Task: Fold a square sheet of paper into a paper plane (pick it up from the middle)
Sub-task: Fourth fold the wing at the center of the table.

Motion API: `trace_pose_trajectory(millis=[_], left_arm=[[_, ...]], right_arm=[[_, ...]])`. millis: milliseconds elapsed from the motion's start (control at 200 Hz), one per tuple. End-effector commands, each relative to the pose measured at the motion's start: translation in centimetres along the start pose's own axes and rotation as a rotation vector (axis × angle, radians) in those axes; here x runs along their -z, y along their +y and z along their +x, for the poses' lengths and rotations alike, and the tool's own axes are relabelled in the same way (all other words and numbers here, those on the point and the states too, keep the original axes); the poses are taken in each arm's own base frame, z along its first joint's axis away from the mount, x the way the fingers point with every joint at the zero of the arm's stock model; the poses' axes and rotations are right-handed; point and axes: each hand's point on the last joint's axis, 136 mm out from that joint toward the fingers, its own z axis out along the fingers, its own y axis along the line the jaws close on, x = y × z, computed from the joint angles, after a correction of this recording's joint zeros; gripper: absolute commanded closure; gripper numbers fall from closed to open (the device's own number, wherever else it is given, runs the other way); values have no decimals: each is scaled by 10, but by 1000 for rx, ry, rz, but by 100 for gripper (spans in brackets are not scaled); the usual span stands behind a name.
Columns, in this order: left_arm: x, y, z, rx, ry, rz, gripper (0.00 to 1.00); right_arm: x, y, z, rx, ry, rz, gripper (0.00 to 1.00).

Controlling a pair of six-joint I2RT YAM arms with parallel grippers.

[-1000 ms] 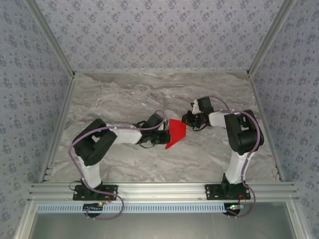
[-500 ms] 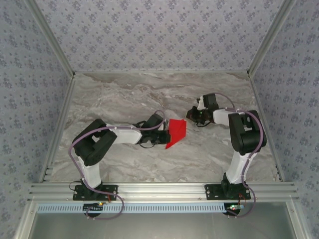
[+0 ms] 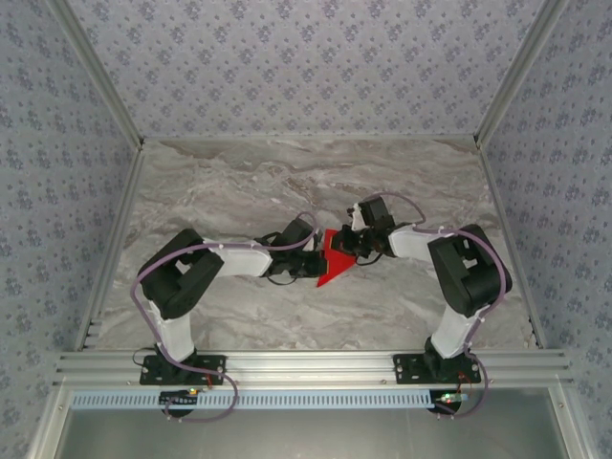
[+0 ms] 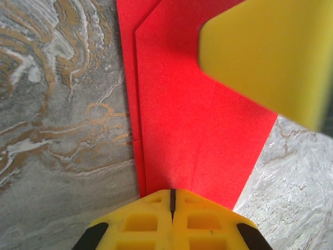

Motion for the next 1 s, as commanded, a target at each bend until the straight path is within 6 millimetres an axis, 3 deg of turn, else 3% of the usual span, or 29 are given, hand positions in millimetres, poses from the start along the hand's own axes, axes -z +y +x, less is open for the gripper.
trace_pose_trajectory(millis=[0, 305, 490, 734, 994], left_arm=[[1, 40, 52, 42, 172, -155, 100], [26, -17, 11, 5, 56, -8, 97], [36, -32, 7, 76, 34, 61, 88], [32, -36, 16, 140, 73, 104, 85], [19, -16, 30, 191, 113, 45, 85]], right_arm=[[-10, -16, 12, -54, 43, 25, 97], [-19, -49, 27, -81, 85, 132, 97], [-21, -57, 31, -85, 95, 162, 97], [-23, -65, 36, -90, 111, 185, 97], [-23, -68, 41, -96, 121, 188, 97]])
